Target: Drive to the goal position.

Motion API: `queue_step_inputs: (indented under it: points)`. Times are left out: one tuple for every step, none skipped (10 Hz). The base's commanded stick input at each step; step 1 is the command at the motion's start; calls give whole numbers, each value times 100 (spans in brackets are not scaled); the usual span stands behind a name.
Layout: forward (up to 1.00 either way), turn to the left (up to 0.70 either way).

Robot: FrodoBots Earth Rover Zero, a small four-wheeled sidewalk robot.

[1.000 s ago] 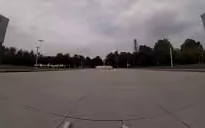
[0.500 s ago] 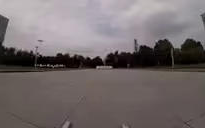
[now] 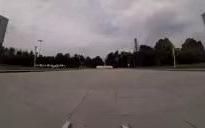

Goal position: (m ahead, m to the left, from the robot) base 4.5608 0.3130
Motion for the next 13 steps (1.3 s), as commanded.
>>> queue_step_inputs:
  points:
    - [70,0]
    - [70,0]
    - [70,0]
    - [70,0]
    - [70,0]
    - [70,0]
    - [70,0]
    - [70,0]
    - [70,0]
    - [70,0]
    - [70,0]
    - [70,0]
    - [70,0]
